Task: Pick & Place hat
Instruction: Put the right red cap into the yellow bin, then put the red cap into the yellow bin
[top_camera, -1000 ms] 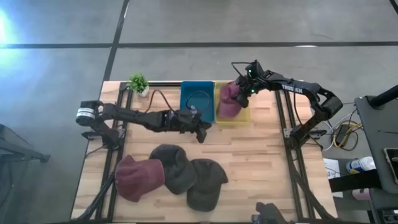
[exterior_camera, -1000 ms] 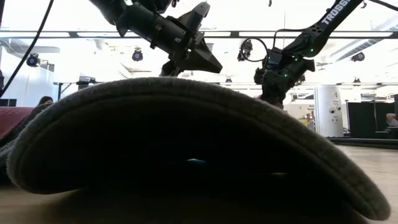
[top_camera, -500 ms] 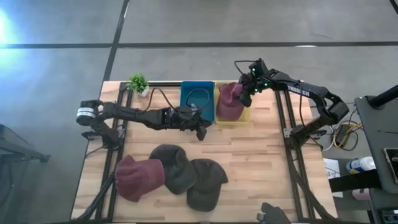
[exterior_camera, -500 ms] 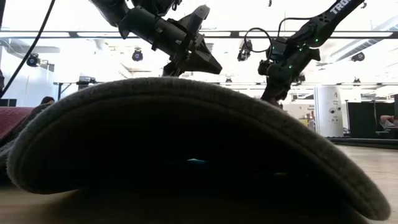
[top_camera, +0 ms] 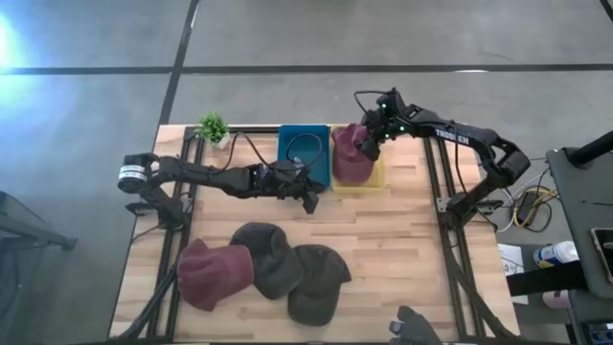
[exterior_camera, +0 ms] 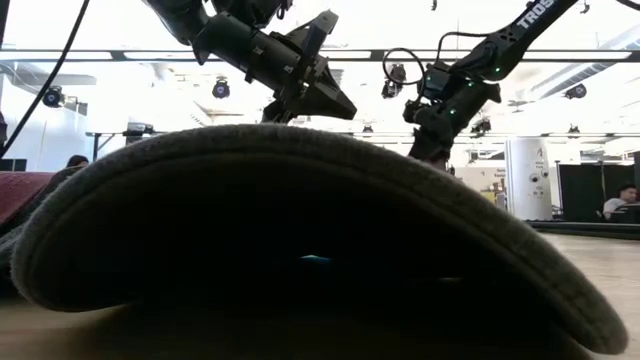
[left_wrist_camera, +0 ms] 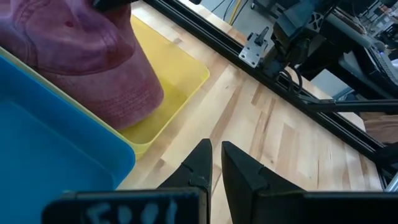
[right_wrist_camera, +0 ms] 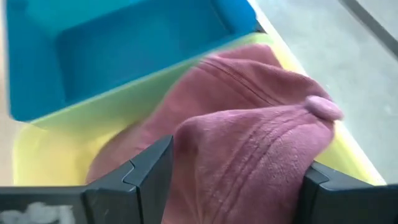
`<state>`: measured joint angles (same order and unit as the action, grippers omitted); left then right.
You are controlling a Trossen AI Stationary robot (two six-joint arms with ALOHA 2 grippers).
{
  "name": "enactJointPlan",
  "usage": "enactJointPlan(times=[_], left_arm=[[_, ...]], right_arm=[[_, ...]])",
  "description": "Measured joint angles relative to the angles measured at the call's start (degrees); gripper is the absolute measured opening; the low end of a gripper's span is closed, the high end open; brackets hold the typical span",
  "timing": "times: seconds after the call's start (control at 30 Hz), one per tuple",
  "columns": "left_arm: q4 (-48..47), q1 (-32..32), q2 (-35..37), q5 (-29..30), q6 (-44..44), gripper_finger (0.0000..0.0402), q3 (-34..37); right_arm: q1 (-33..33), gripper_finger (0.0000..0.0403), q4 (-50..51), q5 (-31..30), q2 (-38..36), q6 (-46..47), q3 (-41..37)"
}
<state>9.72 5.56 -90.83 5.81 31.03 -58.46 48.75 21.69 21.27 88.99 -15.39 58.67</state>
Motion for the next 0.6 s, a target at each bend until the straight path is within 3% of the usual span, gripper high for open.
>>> enactJointPlan(times=[0.27, 0.4, 0.6], left_arm=[[0.2, 0.0, 0.0, 0.2, 0.4, 0.0029, 0.0], [1.3, 0.0, 0.0, 0.8, 0.4, 0.0029, 0.0], [3.8, 0.4, 0.0, 1.0, -0.1, 0.0029, 0.0]], right_arm=[[0.0, 0.0215, 10.5, -10.2, -2.4, -4.5, 2.7], [0.2, 0.0215, 16.5, -12.1, -4.6, -4.7, 4.3], [0.2, 0.0215, 22.2, -20.7, -9.3, -3.4, 3.6]])
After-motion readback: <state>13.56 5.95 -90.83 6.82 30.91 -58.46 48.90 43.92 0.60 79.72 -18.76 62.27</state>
